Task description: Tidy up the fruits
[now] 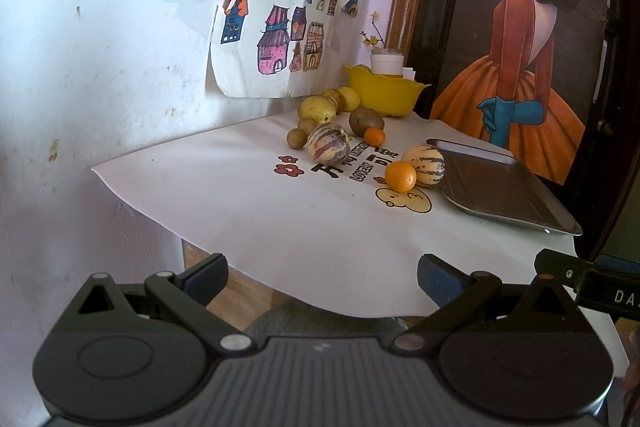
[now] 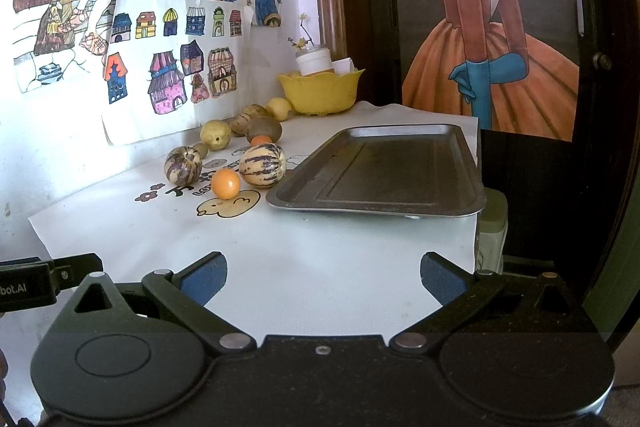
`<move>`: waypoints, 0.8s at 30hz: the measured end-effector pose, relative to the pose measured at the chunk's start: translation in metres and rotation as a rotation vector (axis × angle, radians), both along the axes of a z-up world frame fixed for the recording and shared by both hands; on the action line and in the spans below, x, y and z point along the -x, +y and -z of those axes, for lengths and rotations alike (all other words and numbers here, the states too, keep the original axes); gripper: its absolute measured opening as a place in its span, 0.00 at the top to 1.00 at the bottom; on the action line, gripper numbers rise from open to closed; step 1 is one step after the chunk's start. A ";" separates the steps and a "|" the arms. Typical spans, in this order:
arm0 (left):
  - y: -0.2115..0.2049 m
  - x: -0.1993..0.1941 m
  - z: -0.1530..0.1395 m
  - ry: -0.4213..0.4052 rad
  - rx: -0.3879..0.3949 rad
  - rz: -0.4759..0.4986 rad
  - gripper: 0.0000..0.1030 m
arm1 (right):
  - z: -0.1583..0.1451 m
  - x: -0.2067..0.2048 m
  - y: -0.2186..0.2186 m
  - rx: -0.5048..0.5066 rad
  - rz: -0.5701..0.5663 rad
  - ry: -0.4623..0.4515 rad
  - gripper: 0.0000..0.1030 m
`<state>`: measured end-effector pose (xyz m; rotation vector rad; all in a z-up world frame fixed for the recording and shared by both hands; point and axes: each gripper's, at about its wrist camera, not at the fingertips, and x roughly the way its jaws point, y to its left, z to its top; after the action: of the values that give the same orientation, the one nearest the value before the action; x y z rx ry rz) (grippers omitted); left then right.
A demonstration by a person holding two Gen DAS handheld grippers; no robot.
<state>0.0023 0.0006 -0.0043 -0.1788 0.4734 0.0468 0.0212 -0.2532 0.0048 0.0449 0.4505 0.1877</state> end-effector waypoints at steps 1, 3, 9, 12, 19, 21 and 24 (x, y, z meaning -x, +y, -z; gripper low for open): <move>0.000 0.000 0.001 0.000 0.000 0.000 0.00 | 0.000 0.000 0.000 0.000 0.000 0.000 0.00; 0.000 0.000 0.000 0.000 0.000 0.000 0.00 | 0.000 0.000 0.000 0.000 0.000 -0.001 0.00; -0.001 0.001 0.004 0.001 0.001 -0.002 0.00 | 0.000 0.000 0.000 -0.001 0.001 0.001 0.00; 0.000 0.001 0.005 0.001 0.000 -0.002 0.00 | 0.000 0.000 0.000 -0.001 0.000 0.002 0.00; 0.000 0.001 0.006 0.003 0.001 -0.002 0.00 | 0.001 0.000 0.000 -0.001 0.000 0.003 0.00; 0.000 0.001 0.005 0.003 0.001 -0.002 0.00 | 0.001 0.000 0.000 -0.001 0.000 0.003 0.00; 0.000 0.001 0.005 0.004 0.001 -0.002 0.00 | 0.001 -0.001 0.001 -0.001 0.000 0.004 0.00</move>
<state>0.0012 0.0005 -0.0096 -0.1805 0.4768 0.0489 0.0217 -0.2527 0.0039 0.0464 0.4541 0.1878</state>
